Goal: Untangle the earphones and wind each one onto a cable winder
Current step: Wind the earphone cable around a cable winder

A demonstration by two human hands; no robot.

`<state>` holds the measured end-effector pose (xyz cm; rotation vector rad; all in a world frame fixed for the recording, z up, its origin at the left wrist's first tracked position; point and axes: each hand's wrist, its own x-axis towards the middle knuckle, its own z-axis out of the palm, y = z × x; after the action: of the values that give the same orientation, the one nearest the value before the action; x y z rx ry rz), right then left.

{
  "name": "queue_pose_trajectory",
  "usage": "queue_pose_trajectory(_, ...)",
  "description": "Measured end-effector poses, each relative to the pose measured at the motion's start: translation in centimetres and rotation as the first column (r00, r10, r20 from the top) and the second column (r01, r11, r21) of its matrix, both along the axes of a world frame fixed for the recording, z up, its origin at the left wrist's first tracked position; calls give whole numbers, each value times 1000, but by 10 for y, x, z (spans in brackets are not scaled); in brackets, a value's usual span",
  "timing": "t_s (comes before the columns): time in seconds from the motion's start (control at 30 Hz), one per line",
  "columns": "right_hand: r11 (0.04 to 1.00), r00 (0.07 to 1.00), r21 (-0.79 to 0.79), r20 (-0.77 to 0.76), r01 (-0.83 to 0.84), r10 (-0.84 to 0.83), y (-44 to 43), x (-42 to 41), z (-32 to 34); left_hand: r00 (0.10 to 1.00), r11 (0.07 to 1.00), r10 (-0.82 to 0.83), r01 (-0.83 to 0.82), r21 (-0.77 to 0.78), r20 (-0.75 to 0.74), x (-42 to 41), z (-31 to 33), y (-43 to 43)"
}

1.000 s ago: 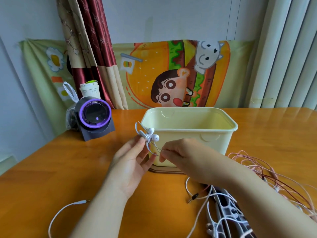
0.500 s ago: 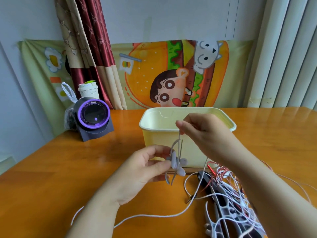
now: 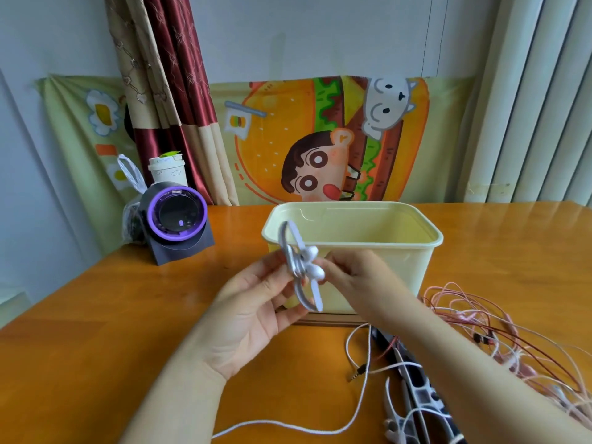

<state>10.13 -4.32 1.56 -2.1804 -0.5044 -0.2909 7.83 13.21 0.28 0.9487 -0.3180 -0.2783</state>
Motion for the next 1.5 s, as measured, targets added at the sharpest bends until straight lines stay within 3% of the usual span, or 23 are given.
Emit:
queue_pose_trajectory(0.1, 991, 993, -84, -62, -105, 100, 9, -4, -6, 976, 977, 169, -184, -107, -137, 5, 0, 0)
queue_pose_trajectory(0.23, 963, 982, -195, -72, -188, 177, 12, -10, -2, 920, 932, 308, -343, -118, -243, 9, -2, 2)
queue_pose_trajectory(0.43, 940, 973, -260, 0, -222, 230, 11, -21, 12, 923, 926, 375, -368, 86, -83, 7, -5, -2)
queue_pose_trajectory(0.57, 964, 974, -204, 107, -173, 198, 7, -27, 27, 891, 832, 436, -453, 321, 128, 8, -11, -3)
queue_pose_trajectory(0.8, 995, 980, -92, 195, -25, 43, -11, -18, 37, 935, 783, 215, -338, 523, 282, 3, -12, -9)
queue_pose_trajectory(0.93, 998, 980, -55, 198, 30, -18, -17, -12, 34, 967, 810, 80, -205, 550, 242, 2, -12, -7)
queue_pose_trajectory(1.17, 999, 985, 5, 168, 34, -34, -14, -8, 27, 977, 815, -2, -122, 566, 214, -2, -6, -1)
queue_pose_trajectory(1.3, 998, 982, 58, 185, 38, -48, -12, -8, 25, 984, 859, 14, -103, 502, 179, -2, -5, 0)
queue_pose_trajectory(1.4, 994, 991, 106, 125, 38, -52, -10, -4, 18, 991, 946, -15, -29, 322, 135, -5, -1, -2)
queue_pose_trajectory(1.5, 999, 999, 31, 22, -37, 37, -6, -2, 9, 996, 995, -41, 33, 99, 81, -6, 2, -4)
